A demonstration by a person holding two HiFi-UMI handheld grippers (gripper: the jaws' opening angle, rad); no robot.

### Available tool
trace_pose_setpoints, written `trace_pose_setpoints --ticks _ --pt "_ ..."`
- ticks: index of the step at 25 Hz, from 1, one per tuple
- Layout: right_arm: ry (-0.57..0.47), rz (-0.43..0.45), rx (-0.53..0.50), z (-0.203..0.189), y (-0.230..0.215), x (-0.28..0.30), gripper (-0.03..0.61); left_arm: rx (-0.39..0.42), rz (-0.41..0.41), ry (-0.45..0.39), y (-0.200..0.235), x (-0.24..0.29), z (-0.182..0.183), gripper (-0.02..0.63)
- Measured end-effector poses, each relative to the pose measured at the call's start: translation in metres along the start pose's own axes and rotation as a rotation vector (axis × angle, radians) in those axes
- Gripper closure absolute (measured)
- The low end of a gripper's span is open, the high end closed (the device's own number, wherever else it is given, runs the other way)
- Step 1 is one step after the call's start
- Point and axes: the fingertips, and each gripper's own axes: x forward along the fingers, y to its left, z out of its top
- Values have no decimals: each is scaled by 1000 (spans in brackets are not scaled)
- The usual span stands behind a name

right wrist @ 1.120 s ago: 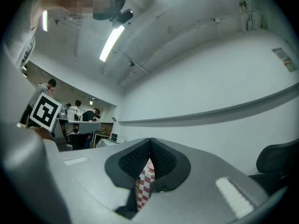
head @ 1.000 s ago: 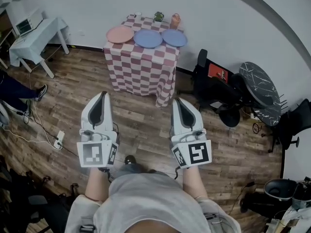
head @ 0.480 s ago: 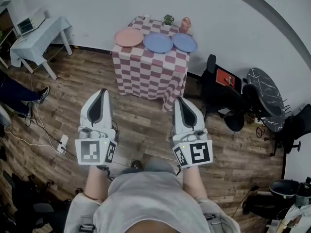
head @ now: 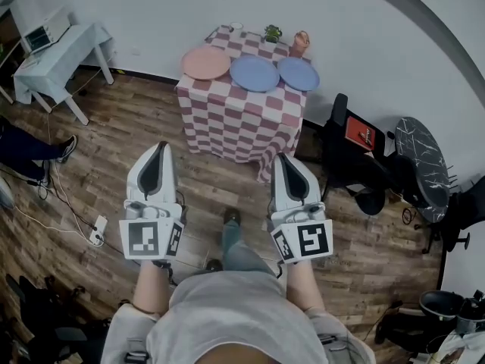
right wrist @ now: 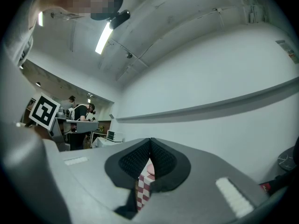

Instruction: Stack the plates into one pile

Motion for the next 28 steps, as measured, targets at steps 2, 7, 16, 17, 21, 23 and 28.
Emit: trace_pose_setpoints --ticks 2,7,16,17,21,23,28 --pt "-7 13 -2 -2 -11 25 577 6 9 -6 7 22 -2 609" --pt "-30 53 -5 -1 -42 89 577 -3 49 -30 26 83 -3 609" --pt "-74 113 4 -5 -100 185 577 29 94 -67 38 186 -7 609" --pt "-76 118 6 -7 -106 192 575 31 98 -72 38 194 -8 609" --pt "-77 133 23 -15 -126 215 577 41 115 -71 37 221 -14 609" --pt "-73 137 42 -20 -135 227 577 45 121 -59 38 231 -21 609" --pt "-56 154 61 -33 -143 255 577 46 138 -36 51 255 -34 609"
